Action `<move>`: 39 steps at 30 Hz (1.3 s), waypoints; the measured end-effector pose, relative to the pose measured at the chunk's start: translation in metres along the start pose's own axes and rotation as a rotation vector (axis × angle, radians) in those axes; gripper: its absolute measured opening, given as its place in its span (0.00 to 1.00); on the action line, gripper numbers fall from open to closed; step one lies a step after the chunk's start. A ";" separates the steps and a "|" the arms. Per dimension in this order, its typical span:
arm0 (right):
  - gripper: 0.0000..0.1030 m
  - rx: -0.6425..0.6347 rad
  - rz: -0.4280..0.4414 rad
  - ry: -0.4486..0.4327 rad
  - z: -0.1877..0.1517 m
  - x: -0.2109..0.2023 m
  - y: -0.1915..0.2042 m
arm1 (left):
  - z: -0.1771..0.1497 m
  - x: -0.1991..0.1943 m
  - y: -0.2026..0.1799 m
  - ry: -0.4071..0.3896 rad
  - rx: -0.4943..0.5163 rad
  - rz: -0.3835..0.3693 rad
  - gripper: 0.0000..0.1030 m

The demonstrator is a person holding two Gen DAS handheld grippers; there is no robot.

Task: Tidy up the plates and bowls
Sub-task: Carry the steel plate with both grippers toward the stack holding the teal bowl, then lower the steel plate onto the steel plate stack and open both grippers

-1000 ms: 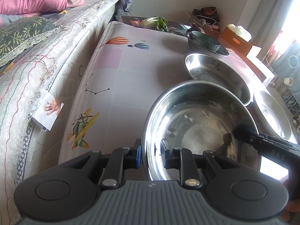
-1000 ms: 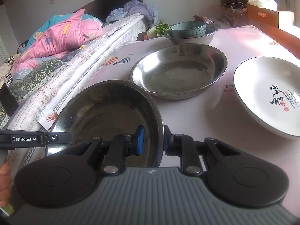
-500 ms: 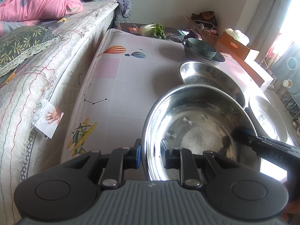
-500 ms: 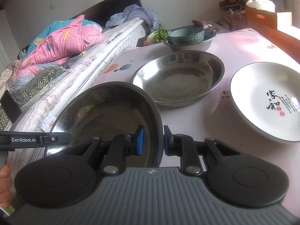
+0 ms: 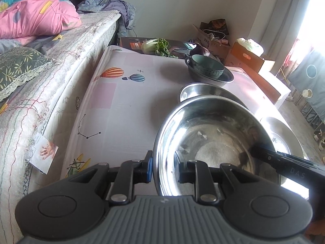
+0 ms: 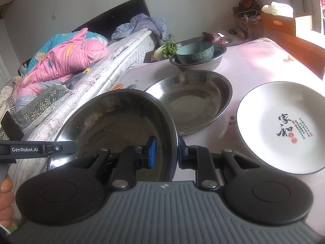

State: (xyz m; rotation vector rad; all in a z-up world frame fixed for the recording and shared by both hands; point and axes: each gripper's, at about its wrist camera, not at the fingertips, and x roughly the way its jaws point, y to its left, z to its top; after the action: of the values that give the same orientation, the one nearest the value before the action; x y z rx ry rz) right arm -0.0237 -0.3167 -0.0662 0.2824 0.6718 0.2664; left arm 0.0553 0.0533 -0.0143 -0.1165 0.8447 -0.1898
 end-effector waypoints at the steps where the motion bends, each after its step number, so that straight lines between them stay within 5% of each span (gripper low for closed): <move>1: 0.19 0.002 -0.002 -0.001 0.003 0.000 -0.003 | 0.004 0.001 -0.003 -0.004 0.003 -0.003 0.21; 18: 0.22 0.035 -0.074 -0.008 0.100 0.056 -0.071 | 0.090 0.088 -0.055 -0.002 0.055 -0.052 0.25; 32: 0.23 -0.011 -0.135 0.057 0.105 0.111 -0.080 | 0.095 0.136 -0.043 0.072 0.032 -0.035 0.30; 39: 0.33 -0.009 -0.177 0.027 0.102 0.099 -0.083 | 0.095 0.118 -0.039 0.015 0.030 -0.026 0.32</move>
State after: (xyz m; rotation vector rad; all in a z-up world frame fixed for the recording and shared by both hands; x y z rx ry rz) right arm 0.1288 -0.3785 -0.0754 0.2093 0.7174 0.1047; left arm 0.1988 -0.0068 -0.0308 -0.0979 0.8556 -0.2279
